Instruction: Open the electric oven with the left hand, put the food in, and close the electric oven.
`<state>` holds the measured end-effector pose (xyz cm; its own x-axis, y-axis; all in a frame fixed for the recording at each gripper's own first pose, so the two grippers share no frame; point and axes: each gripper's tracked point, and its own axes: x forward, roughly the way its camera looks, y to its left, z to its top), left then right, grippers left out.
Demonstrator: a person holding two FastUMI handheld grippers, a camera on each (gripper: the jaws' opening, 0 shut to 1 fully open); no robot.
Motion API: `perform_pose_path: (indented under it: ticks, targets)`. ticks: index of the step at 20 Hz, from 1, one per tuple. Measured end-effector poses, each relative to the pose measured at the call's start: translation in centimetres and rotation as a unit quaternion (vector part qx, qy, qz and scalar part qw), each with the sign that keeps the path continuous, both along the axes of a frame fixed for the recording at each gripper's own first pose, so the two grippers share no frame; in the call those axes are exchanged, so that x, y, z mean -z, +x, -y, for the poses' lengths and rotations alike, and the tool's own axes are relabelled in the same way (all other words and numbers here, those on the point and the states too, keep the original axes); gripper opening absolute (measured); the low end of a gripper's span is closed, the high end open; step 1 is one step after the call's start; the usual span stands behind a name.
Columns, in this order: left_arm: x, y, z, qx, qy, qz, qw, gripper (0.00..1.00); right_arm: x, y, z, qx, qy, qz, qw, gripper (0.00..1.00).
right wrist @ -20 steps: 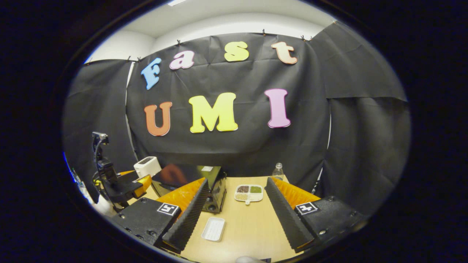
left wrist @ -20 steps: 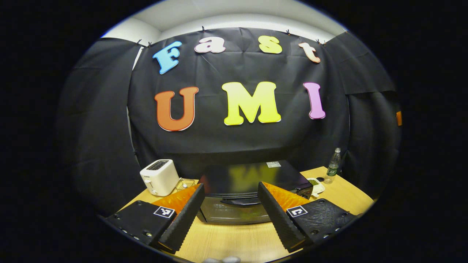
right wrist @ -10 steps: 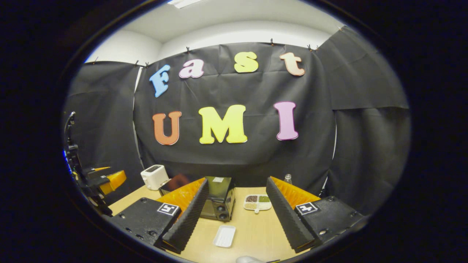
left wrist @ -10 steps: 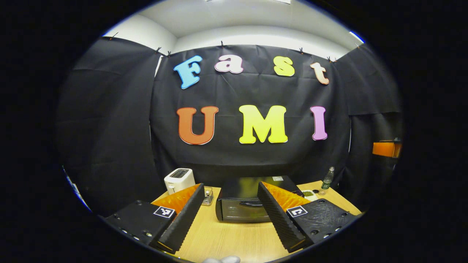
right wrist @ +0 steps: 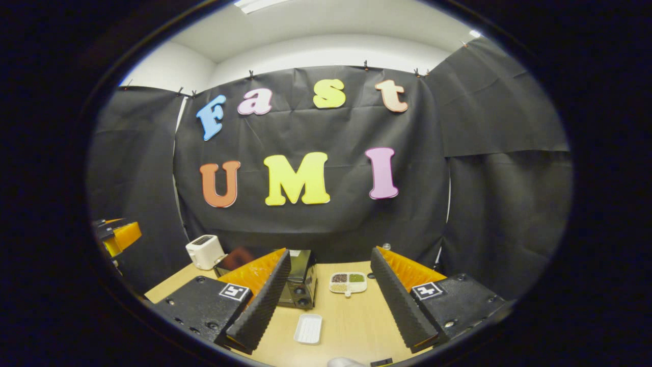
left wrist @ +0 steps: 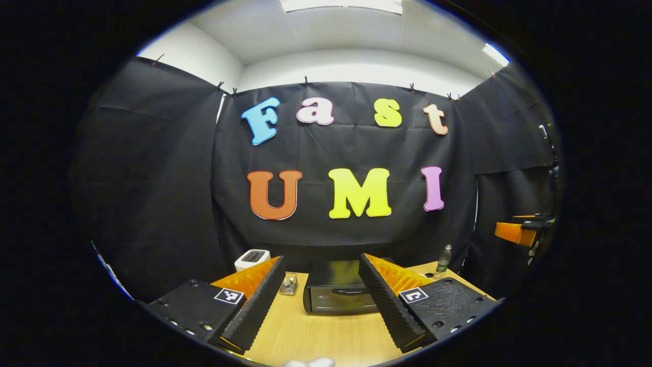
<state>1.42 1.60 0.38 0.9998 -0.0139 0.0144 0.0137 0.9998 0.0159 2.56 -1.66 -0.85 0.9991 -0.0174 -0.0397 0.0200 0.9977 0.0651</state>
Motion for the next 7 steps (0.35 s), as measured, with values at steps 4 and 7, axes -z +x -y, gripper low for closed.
perform_pose_path:
  ticks: [4, 7]
  targets:
    - [-0.9, -0.4, 0.1, 0.005, -0.001, 0.006, 1.000, 0.95, -0.4, -1.1, 0.1, 0.006, -0.005, 0.005, 1.000, 0.95]
    - [-0.9, -0.5, 0.3, 0.009, -0.001, 0.007, 1.000, 0.95, -0.7, -1.4, 0.1, 0.007, -0.008, 0.007, 1.000, 0.95]
